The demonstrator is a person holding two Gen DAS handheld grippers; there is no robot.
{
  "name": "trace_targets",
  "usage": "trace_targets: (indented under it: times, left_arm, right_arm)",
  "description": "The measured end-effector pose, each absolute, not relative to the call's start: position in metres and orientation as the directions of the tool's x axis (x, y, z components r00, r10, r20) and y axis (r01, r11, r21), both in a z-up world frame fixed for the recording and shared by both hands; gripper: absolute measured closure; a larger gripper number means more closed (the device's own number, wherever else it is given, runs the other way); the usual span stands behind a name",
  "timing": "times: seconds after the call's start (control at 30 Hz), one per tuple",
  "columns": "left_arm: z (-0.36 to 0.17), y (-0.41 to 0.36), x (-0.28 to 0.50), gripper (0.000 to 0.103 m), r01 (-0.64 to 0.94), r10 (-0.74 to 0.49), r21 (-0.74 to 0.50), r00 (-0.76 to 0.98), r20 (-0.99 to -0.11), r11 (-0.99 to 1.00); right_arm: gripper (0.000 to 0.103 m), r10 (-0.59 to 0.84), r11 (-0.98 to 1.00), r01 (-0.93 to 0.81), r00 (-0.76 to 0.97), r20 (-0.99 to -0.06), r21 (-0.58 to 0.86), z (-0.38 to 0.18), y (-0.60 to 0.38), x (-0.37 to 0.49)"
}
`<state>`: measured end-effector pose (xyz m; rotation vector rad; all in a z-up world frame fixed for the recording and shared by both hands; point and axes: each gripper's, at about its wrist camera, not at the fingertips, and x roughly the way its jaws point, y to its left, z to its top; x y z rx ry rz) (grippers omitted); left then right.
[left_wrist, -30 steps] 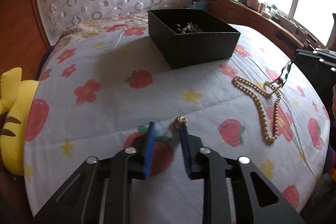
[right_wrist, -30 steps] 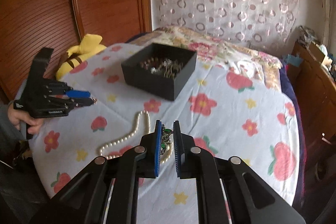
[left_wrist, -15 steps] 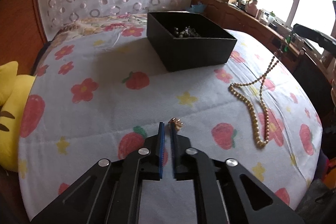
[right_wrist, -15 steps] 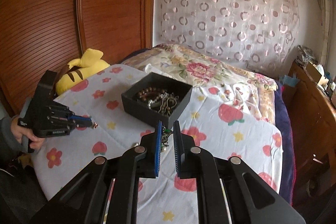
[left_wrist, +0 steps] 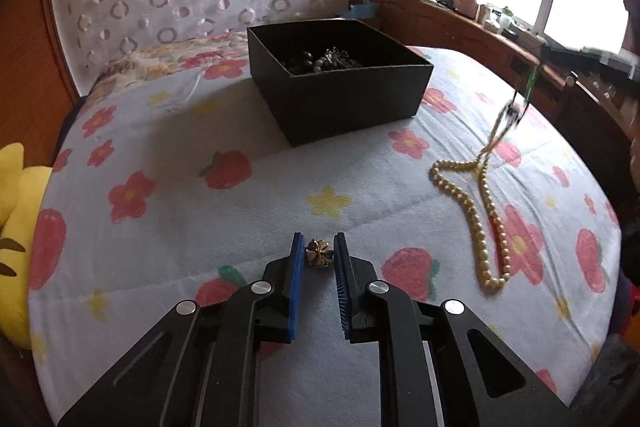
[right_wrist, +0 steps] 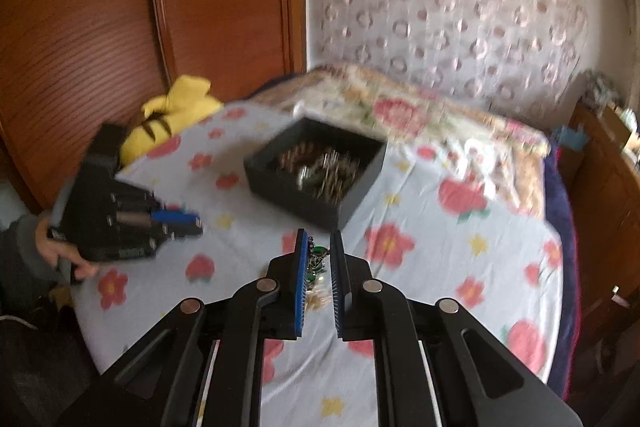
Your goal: Organize jewelry
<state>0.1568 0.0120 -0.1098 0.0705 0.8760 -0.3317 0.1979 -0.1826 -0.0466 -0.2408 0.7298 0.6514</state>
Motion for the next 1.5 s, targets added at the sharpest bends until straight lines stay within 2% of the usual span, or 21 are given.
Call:
trace_targets:
  times: [0.27,0.47,0.67,1.17,1.5]
  left_arm:
    - [-0.091,0.002,0.155,0.09,0.34,-0.296,-0.091,0.619,-0.727,0.936]
    - [-0.082,-0.006,0.154,0.09,0.358,-0.314,-0.093,0.632,-0.709,0.929]
    - [-0.083,-0.011,0.152,0.09,0.368,-0.326,-0.099,0.628,-0.707,0.925]
    - [-0.061,-0.025,0.146,0.09,0.392,-0.349,-0.092,0.661,-0.664,0.916]
    - [-0.024,-0.021,0.189,0.089,0.379,-0.364,-0.111,0.706,-0.607,0.919]
  right_arm:
    - [0.091,0.503,0.768,-0.632,0.493,-0.71,0.105,-0.066,-0.186,0.188]
    - [0.091,0.446,0.764,-0.637,0.41,-0.796,0.1,-0.105,-0.18,0.177]
    - [0.091,0.451,0.77,-0.625,0.394,-0.801,0.125,-0.109,-0.192,0.157]
    - [0.091,0.479,0.786,-0.618,0.58,-0.659,0.028,-0.022,-0.207,0.15]
    - [0.091,0.545,0.739,-0.673,0.609,-0.576,-0.013,0.011,-0.166,0.206]
